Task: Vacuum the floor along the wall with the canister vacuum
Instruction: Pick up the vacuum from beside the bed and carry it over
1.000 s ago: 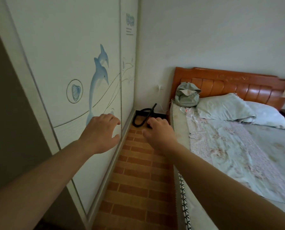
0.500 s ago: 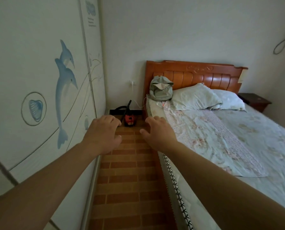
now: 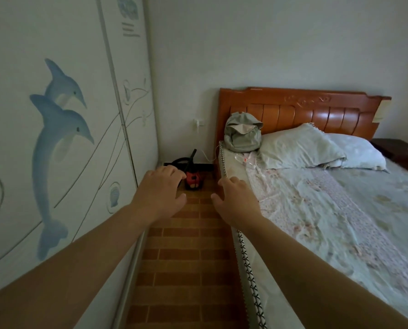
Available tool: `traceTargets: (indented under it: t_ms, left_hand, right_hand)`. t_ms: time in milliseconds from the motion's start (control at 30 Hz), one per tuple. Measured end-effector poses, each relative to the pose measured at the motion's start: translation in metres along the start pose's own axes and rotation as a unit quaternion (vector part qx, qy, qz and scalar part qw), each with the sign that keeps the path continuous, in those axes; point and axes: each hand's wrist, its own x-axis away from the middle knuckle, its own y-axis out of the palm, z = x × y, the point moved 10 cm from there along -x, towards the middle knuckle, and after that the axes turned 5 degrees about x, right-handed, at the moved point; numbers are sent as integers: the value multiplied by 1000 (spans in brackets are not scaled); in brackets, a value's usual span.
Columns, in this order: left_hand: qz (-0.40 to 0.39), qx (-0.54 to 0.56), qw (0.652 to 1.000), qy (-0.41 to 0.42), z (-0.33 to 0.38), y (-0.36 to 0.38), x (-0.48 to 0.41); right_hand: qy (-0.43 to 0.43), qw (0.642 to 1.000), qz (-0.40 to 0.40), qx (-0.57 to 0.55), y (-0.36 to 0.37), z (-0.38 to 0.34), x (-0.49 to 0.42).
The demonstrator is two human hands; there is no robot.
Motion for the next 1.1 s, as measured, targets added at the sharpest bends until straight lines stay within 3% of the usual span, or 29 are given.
traceTargets:
  t_ms: [367, 1100]
  left_hand:
    - [-26, 19, 999, -40, -72, 73, -108]
    - [-96, 117, 985, -78, -272, 216, -394]
  right_hand:
    - [-25, 999, -27, 4, 51, 10, -140]
    - [53, 996, -68, 9, 173, 24, -476]
